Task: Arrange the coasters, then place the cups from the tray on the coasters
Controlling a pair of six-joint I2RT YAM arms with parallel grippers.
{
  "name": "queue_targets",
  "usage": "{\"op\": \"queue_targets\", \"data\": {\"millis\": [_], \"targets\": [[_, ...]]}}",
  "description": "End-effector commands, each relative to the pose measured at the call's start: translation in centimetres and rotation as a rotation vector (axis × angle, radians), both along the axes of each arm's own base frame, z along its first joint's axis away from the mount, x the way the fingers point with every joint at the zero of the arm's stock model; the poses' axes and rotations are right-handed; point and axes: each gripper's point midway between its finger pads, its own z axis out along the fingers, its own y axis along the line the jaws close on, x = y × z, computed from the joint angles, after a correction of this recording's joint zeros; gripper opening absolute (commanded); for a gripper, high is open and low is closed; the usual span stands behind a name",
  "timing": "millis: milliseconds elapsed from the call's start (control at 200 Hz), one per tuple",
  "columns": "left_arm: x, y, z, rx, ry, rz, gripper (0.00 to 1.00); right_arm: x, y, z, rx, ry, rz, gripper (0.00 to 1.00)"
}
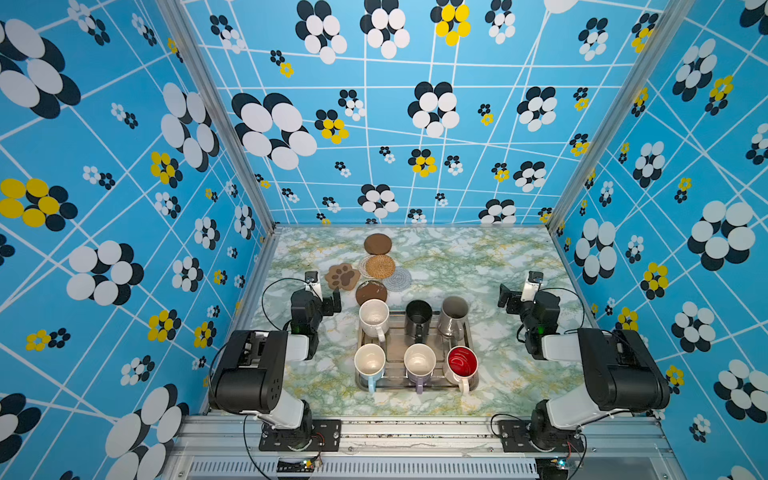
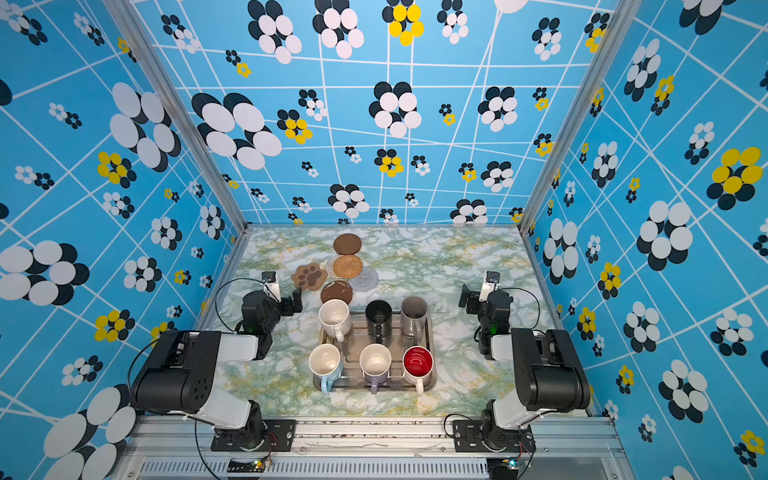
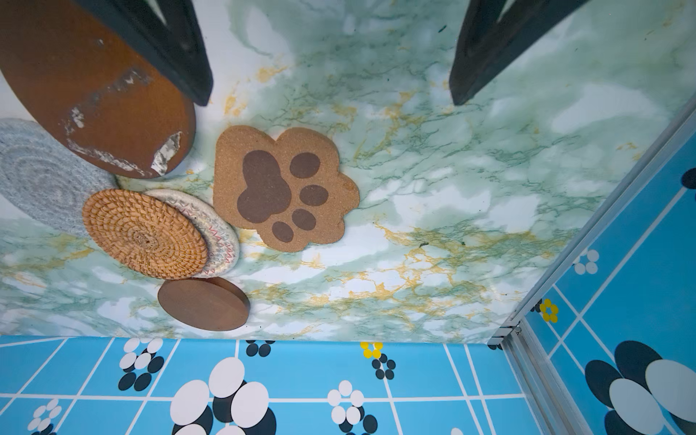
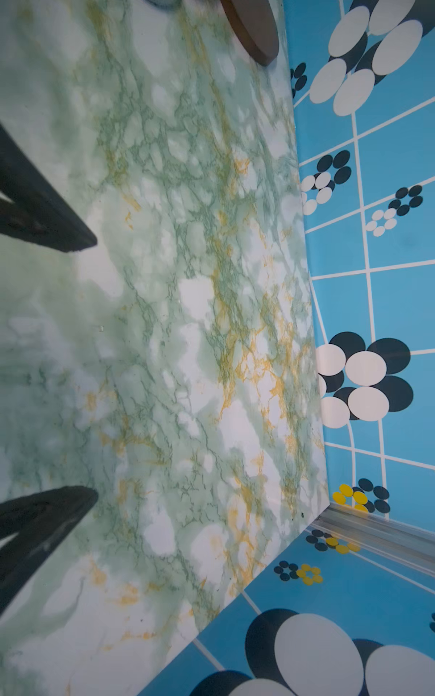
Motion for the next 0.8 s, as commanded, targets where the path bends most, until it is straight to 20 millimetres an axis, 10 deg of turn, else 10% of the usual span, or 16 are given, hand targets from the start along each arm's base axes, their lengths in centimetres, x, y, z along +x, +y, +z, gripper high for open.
{"op": "queue_targets", "data": {"millis": [0, 795], "targets": [[0.37, 0.13, 0.37, 0.007, -0.011, -0.010, 0.99, 0.04, -0.05, 0.09, 0.008, -0.008, -0.012, 0.99], [0.36, 0.15, 0.36, 0.009, -0.010, -0.009, 0.99, 0.01, -0.01, -0.07, 0.005, 0.000, -0.013, 0.99]]}}
